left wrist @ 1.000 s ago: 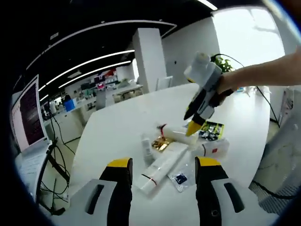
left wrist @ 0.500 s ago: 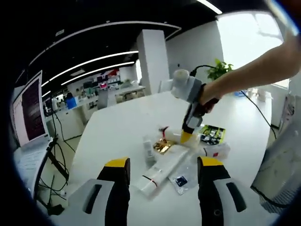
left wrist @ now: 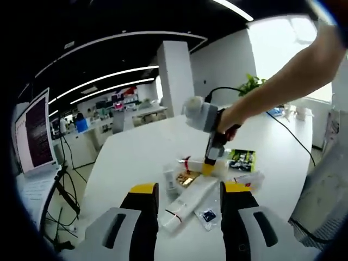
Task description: Arrange the skincare products in the storage area until every visible bottle or jar stands upright without overlapping.
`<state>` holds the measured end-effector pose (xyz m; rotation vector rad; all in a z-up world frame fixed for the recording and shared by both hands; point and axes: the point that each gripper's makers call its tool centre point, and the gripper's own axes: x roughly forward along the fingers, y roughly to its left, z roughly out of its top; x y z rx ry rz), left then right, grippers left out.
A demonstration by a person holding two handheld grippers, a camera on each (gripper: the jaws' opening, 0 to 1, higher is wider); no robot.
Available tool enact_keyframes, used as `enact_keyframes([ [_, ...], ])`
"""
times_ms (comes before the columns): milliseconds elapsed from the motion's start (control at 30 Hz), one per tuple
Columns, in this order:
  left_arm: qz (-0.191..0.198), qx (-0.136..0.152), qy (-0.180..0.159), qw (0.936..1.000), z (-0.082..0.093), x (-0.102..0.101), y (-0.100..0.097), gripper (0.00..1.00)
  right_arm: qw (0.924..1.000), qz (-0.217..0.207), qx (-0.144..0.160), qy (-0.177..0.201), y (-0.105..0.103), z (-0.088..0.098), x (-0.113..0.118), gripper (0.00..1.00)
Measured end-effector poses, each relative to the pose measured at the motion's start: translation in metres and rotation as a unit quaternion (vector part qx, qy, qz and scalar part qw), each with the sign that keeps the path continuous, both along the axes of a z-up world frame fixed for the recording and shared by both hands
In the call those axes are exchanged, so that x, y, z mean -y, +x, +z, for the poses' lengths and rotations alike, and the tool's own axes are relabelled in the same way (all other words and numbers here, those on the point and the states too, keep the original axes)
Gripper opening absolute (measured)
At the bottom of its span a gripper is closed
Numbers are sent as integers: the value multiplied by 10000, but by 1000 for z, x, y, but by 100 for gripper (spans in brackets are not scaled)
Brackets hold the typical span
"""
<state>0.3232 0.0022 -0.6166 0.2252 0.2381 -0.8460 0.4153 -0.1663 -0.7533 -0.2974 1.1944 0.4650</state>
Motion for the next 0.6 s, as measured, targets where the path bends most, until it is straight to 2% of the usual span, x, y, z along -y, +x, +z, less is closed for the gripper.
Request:
enact_keyframes([
  [100, 7, -30, -34, 10000, 1, 0, 0, 32, 9999, -96, 31, 132, 2, 0, -1, 29],
  [200, -43, -74, 12, 10000, 0, 1, -2, 21, 9998, -103, 27, 159, 2, 1, -2, 28],
  [267, -45, -68, 9, 10000, 1, 1, -2, 22, 9997, -96, 33, 211, 1, 1, -2, 27],
  [400, -38, -192, -157, 9997, 7, -1, -2, 12, 9988, -331, 142, 329, 2, 4, -2, 26],
  [533, -28, -122, -216, 9997, 18, -3, 0, 0, 9961, -564, 316, 608, -1, 8, 1, 25],
  [600, -58, -141, -269, 9995, 19, -1, 0, 0, 9909, -833, 420, 973, -1, 13, 1, 25],
])
